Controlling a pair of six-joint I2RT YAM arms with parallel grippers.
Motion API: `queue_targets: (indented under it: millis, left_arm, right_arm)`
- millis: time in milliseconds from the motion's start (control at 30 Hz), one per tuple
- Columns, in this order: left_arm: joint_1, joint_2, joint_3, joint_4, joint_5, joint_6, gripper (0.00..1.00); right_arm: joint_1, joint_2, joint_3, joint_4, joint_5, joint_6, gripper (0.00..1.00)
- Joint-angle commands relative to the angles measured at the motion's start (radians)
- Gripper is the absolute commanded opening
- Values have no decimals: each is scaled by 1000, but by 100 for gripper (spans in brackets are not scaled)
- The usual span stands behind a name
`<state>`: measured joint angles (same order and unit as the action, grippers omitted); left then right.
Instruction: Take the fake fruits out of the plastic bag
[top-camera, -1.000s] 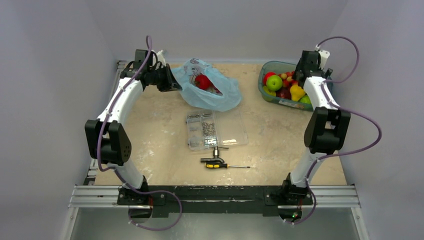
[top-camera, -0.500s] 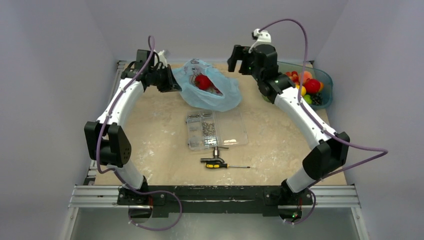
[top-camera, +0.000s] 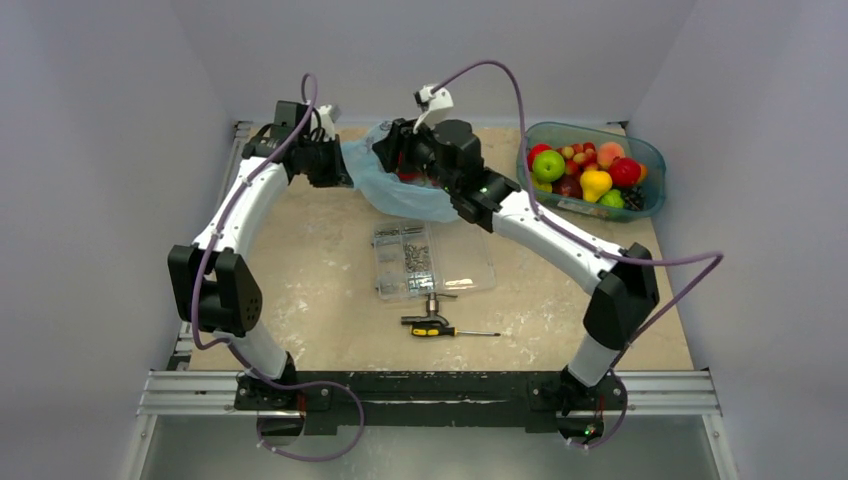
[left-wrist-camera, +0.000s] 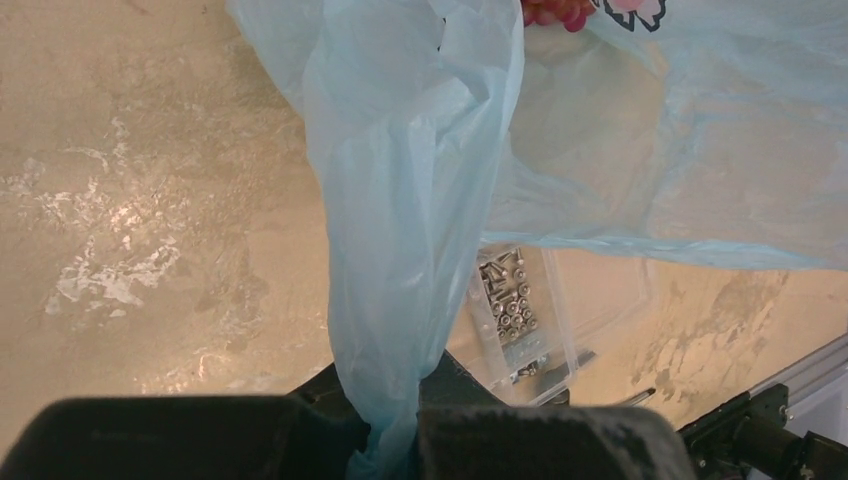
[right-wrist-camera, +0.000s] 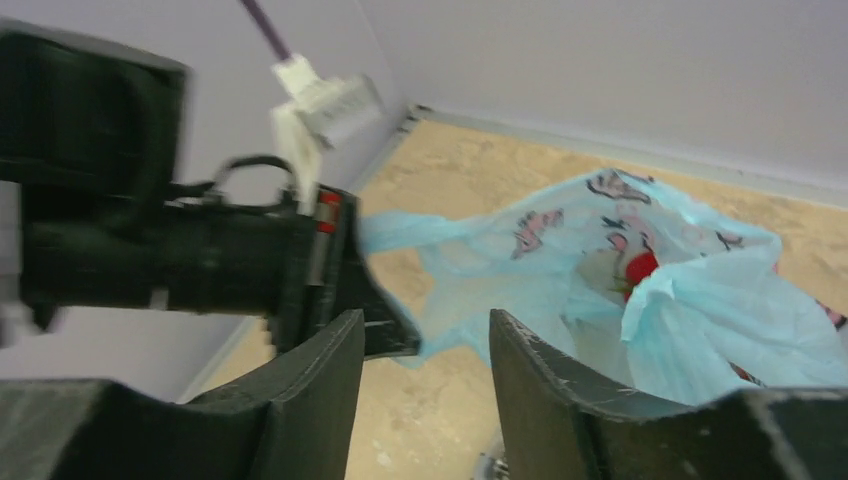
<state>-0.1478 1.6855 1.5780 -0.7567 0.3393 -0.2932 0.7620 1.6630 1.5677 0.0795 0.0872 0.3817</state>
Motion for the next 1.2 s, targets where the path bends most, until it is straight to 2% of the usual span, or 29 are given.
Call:
queue_targets:
  millis: [0,67,233,367,533,800,967,1067,1167]
  left_arm:
    - [-16,-40,-2,-12,-33,59,0]
    - [-16,-30,-10,-36,-39,66,0]
    - [-16,44,1,-97,-74,63,0]
    - [-16,117,-1,-90,-67,24,0]
    - [-13,245,38,-38,-14,-53,0]
    - [-15,421,240,-62,9,-121,0]
    - [-14,382,205,-93,52,-108,0]
    - [-15,287,97,-45,114,-119,0]
    - [-19,196,4,-1,143,-120,0]
  right_arm:
    - [-7,79,-29,11,124,-49,45]
    - [-7,101,-76,18,159,-71,39]
    - [-18,174,-192,108,306,-145,37]
    - [-65,267,-200,178,343,-164,37]
    - [-147,423,-110,204,369,-191,36]
    - [-226,630,143,179,409,-248,38]
    - [-230,670,265,84,403,-337,40]
    - [-226,577,190,85,332,-294,45]
    - [-226,480,80,120,253,-224,54]
